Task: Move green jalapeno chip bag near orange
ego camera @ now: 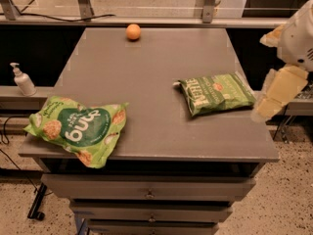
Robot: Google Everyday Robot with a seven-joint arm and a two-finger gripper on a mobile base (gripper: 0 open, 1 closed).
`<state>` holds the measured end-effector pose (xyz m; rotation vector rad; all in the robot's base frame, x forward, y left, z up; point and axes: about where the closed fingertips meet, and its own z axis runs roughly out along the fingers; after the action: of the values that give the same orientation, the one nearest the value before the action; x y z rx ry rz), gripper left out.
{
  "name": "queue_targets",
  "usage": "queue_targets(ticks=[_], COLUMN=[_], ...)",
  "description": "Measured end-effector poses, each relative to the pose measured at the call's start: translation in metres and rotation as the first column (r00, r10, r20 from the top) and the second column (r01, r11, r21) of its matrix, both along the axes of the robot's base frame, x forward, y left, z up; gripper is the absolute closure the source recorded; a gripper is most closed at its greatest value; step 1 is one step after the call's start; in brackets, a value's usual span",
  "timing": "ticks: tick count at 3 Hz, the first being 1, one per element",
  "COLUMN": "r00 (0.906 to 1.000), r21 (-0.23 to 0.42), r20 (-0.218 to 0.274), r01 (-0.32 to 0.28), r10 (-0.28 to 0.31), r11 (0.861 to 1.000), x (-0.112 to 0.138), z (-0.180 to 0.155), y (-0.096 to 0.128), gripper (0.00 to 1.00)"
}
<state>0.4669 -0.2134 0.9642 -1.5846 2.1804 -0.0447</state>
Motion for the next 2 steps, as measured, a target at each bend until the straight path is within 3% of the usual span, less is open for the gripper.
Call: queue_targets(ticks=[1, 2], r00=[0.9982, 0.995], r21=[0.094, 0.141], r20=[0.04, 0.037], r01=[0.042, 0.087], r10=[-0.045, -0.093], r11=[0.995, 0.986], x=[0.04, 0.077], z=[-0.016, -0.04], y=[0.002, -0.005], gripper=[0.0, 0.0])
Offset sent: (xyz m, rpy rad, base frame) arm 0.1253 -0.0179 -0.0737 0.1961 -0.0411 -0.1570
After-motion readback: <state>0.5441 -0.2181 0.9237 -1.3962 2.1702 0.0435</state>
